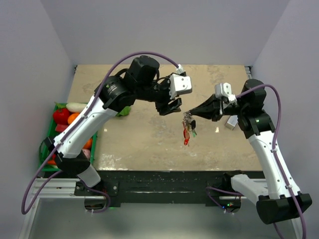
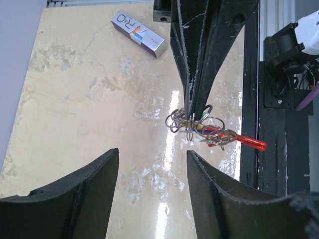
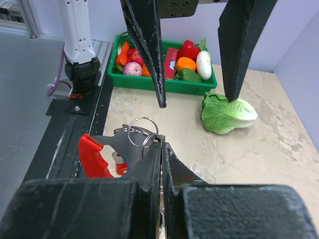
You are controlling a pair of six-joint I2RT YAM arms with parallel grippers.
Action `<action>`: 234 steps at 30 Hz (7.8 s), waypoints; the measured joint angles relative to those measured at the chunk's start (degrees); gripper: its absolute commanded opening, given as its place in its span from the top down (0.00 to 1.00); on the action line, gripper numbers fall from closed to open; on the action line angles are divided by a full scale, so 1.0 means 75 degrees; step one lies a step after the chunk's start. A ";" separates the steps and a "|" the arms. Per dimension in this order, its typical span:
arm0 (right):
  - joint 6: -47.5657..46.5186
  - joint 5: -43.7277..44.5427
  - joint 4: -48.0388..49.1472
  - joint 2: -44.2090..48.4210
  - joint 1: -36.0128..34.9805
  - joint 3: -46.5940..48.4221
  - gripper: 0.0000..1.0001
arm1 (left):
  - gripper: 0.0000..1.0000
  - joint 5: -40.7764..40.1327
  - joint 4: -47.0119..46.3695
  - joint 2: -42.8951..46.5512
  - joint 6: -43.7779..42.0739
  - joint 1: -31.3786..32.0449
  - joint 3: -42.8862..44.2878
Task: Remove the keys from the keyring
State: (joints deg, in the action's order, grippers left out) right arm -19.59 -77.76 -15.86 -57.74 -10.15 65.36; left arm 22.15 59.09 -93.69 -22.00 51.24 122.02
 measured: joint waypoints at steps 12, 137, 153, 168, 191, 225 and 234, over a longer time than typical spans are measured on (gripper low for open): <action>0.0417 -0.0204 0.0204 -0.0003 0.0050 0.0195 1.00 | 0.50 0.1014 -0.0044 0.0000 0.0055 -0.0017 -0.0003; -0.1466 -0.0766 -0.1900 -0.0221 0.0105 0.1332 1.00 | 0.84 0.2244 0.0414 -0.0793 0.0399 0.0187 0.0647; -0.2518 -0.0761 -0.3144 -0.0420 0.0111 0.2011 1.00 | 0.85 0.2401 0.0291 -0.0793 0.0396 0.0230 0.0627; -0.3136 -0.0778 -0.3646 -0.0399 0.0221 0.2157 1.00 | 1.00 0.2276 0.0233 -0.0720 0.0321 0.0254 0.0609; -0.4132 -0.0697 -0.5246 -0.0600 0.0338 0.3042 1.00 | 0.88 0.2672 -0.0227 -0.0606 0.0224 0.0303 0.0370; -0.5184 -0.0769 -0.5954 -0.0510 0.0720 0.2559 1.00 | 0.77 0.2311 -0.0140 -0.0277 0.0326 0.0169 0.0968; -0.5403 -0.0772 -0.6196 -0.0498 0.0723 0.2693 1.00 | 0.76 0.2390 -0.0137 -0.0478 0.0315 0.0388 0.0758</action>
State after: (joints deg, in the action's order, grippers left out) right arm -60.12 -83.55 -62.33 -61.47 -4.73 85.56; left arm 40.07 58.06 -97.27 -19.64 54.15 127.70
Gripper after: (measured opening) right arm 0.007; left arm 0.245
